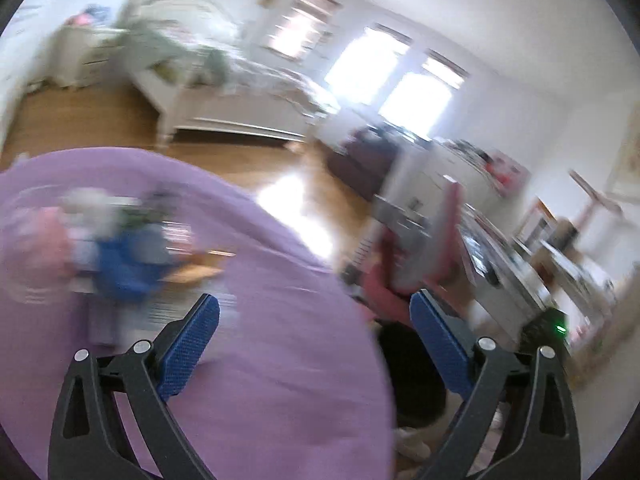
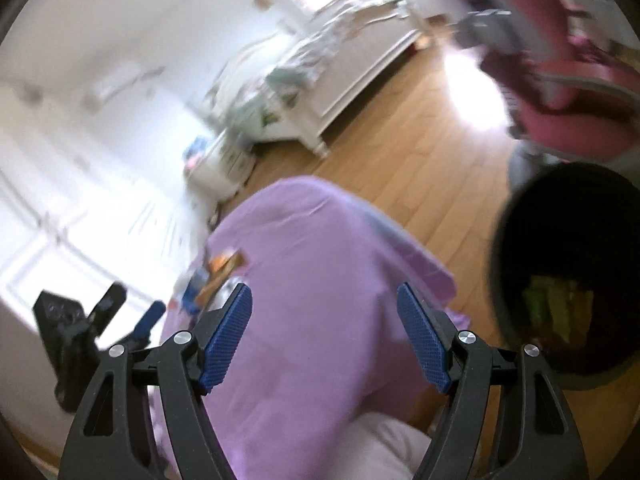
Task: Collect trash
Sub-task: 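Grasp the pink hair roller with the left tool while the right tool grasps the white fluffy toy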
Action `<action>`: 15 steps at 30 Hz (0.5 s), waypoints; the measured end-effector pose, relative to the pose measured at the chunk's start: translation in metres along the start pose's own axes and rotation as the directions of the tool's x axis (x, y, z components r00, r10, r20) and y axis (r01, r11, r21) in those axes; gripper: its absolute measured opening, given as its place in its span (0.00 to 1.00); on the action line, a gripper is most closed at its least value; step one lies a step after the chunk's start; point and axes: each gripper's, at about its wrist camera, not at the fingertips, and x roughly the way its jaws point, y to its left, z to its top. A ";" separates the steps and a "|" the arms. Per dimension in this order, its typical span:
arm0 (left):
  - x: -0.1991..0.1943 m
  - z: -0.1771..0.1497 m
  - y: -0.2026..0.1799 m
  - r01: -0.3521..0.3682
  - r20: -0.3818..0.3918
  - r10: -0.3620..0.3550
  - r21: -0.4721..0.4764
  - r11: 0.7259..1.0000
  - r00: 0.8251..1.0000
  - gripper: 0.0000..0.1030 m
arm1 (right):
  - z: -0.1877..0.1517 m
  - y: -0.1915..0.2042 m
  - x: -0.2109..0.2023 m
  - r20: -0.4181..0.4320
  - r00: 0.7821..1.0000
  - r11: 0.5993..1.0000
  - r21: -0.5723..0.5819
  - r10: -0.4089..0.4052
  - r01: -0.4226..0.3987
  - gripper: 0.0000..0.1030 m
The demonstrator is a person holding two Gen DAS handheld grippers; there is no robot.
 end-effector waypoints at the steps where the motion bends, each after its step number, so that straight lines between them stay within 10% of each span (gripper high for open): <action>1: -0.009 0.005 0.021 -0.034 0.017 0.034 -0.029 0.999 0.999 0.93 | -0.001 0.016 0.010 -0.018 1.000 0.999 -0.034 0.010 -0.011 0.72; 15: -0.028 0.032 0.156 -0.252 -0.018 0.255 -0.240 0.937 0.967 0.82 | 0.001 0.232 0.169 -0.253 0.966 0.885 -0.439 0.045 -0.157 0.72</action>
